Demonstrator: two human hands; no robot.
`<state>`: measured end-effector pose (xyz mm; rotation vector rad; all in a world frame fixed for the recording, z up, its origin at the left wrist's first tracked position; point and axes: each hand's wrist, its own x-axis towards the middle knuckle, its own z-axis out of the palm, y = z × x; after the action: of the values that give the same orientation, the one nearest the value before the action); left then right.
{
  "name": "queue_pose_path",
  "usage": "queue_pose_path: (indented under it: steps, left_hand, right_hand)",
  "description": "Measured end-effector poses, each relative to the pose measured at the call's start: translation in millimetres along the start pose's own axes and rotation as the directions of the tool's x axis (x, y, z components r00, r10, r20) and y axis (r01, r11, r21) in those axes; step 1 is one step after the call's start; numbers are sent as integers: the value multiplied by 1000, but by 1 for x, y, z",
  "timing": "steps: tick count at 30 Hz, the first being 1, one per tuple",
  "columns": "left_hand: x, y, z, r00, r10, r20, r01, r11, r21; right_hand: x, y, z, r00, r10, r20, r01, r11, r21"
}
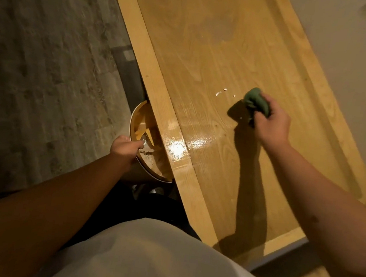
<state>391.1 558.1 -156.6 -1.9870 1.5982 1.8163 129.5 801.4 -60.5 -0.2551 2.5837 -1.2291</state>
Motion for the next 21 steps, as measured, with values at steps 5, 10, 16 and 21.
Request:
queue_pose_path:
  steps: [5,10,16,21]
  left_hand:
    - [0,2,1,1000,-21,21,20,1000,4]
    - [-4,4,2,1000,-11,18,10,1000,13]
    - [0,3,3,1000,-9,20,10,1000,-22]
    - [-2,8,3,999,-21,32,21,1000,11]
  right_hand:
    - [54,36,-48,998,13,-68,-25,983,-183]
    - [61,65,-27,973,118,199,10,838,-545]
    - [40,53,-1,966,60,252,90,835,-543]
    - [9,38,29,962,12,272,141,832,-536]
